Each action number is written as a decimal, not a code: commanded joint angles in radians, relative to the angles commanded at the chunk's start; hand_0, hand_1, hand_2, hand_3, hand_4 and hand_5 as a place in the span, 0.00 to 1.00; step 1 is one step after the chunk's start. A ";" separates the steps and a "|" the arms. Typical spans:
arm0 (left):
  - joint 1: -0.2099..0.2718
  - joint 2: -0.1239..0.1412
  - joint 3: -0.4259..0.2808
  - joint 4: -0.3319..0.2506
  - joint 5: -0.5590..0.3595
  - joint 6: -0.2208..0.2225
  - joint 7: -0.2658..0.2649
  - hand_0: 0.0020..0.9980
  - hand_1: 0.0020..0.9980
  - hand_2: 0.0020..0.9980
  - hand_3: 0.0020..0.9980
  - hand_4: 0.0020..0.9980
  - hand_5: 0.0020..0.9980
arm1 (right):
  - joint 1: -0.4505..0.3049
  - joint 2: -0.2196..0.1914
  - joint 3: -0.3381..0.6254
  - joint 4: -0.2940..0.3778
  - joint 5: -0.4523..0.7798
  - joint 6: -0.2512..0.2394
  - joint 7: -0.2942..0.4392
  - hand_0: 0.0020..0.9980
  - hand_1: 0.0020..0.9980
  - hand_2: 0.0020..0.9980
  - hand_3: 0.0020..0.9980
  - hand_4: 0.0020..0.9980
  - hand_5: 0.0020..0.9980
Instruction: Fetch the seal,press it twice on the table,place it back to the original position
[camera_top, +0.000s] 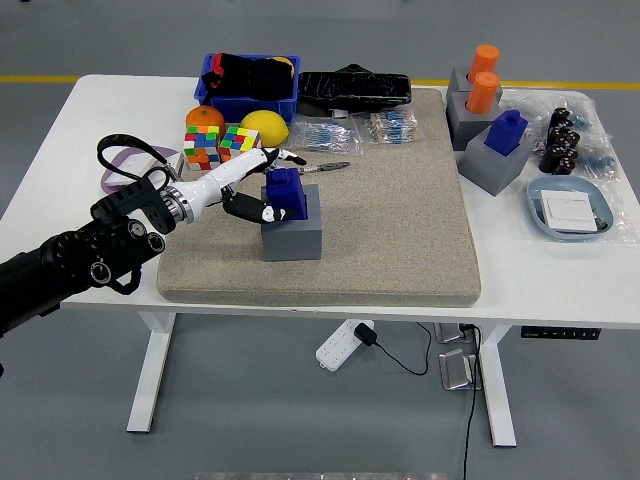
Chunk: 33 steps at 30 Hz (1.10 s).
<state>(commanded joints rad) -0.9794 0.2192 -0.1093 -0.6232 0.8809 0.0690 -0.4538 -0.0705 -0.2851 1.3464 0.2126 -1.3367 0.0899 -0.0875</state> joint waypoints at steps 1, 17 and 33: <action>0.001 -0.002 0.000 0.000 -0.007 -0.005 0.001 0.79 0.44 0.33 0.83 0.55 0.00 | 0.000 0.000 0.000 0.000 0.000 0.000 0.000 0.77 0.68 0.67 0.62 0.78 0.50; 0.009 -0.011 -0.007 0.003 -0.024 -0.027 0.004 0.87 0.82 0.77 0.88 0.81 0.00 | -0.001 0.003 0.001 -0.001 -0.001 0.001 0.000 0.77 0.68 0.67 0.62 0.78 0.49; 0.016 -0.007 -0.032 0.006 -0.056 -0.079 0.007 0.88 0.88 0.85 0.91 0.98 0.06 | -0.004 0.006 0.008 -0.002 -0.005 0.002 0.000 0.77 0.68 0.67 0.62 0.78 0.50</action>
<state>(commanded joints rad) -0.9639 0.2119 -0.1409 -0.6172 0.8249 -0.0101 -0.4470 -0.0744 -0.2794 1.3546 0.2108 -1.3412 0.0923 -0.0879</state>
